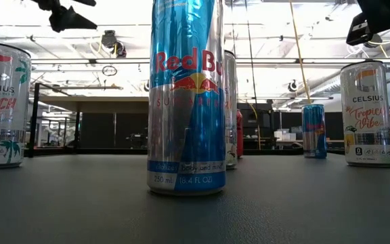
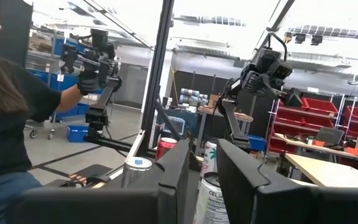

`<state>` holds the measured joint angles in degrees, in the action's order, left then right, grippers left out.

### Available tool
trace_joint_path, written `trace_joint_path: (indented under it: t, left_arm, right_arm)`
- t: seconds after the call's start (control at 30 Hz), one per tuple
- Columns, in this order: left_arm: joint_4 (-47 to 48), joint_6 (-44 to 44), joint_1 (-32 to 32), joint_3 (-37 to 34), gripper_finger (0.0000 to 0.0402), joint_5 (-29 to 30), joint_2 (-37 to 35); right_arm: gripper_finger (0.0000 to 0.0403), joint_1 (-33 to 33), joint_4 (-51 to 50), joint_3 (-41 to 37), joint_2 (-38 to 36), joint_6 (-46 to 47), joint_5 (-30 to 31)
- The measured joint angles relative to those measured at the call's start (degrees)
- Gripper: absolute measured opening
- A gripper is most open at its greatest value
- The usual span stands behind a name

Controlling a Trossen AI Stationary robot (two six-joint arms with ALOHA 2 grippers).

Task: Place canned beverage on shelf
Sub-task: Put the left white pink soda can on the shelf

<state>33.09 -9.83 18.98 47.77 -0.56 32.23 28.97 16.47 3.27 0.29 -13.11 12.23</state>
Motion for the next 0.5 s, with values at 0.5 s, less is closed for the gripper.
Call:
trace_joint_path:
  t: [0.5]
  left_arm:
    - [16.4,-2.2,0.0,0.0,0.0373,-10.3,7.3]
  right_arm:
    - [0.0068,0.0,0.0,0.0,0.0,-0.2,0.0]
